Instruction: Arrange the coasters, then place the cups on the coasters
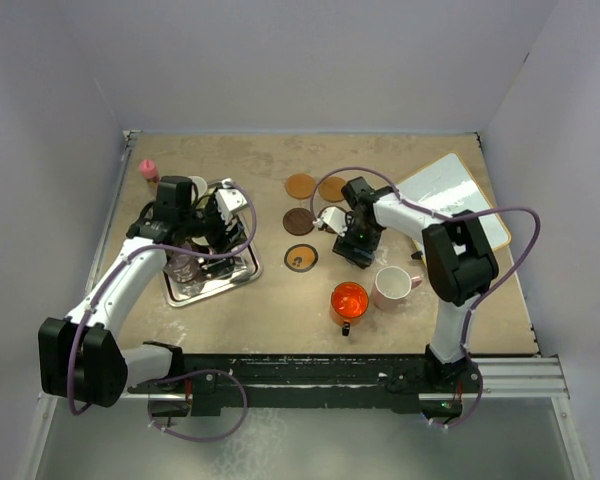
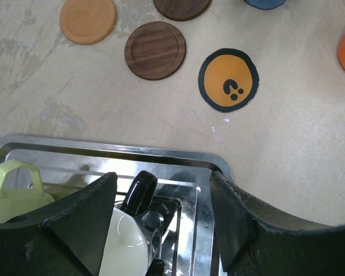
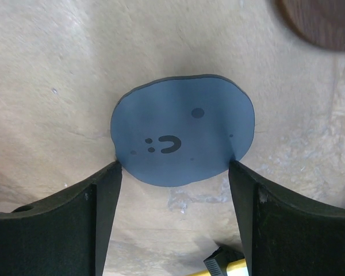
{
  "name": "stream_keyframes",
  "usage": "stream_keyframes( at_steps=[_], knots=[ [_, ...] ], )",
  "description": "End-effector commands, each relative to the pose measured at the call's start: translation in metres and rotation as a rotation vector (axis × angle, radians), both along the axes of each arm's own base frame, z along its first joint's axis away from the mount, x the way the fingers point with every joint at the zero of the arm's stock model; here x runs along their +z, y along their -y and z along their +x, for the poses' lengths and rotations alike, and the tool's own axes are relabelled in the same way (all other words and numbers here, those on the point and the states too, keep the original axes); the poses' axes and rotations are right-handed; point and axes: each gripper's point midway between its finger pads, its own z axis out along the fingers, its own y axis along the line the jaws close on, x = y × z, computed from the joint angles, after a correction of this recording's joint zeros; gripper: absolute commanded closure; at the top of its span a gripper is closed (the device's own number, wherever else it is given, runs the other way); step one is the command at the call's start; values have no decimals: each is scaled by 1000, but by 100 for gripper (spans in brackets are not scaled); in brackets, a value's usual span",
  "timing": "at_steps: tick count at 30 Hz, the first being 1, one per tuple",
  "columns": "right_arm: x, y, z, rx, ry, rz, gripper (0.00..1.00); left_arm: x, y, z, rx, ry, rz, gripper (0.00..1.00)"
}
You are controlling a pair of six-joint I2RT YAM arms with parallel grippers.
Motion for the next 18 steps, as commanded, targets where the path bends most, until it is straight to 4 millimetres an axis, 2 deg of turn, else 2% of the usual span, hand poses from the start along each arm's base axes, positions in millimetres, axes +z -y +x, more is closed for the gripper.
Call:
stream_keyframes(
  at_steps=[1,18],
  knots=[
    [-3,-23,-6,22,-43,48,23,15,-1,4,-1,67,-20,37],
    [-13,-62,-22,94,-89,69,22,19,-1,2,-3,83,-25,37]
  ],
)
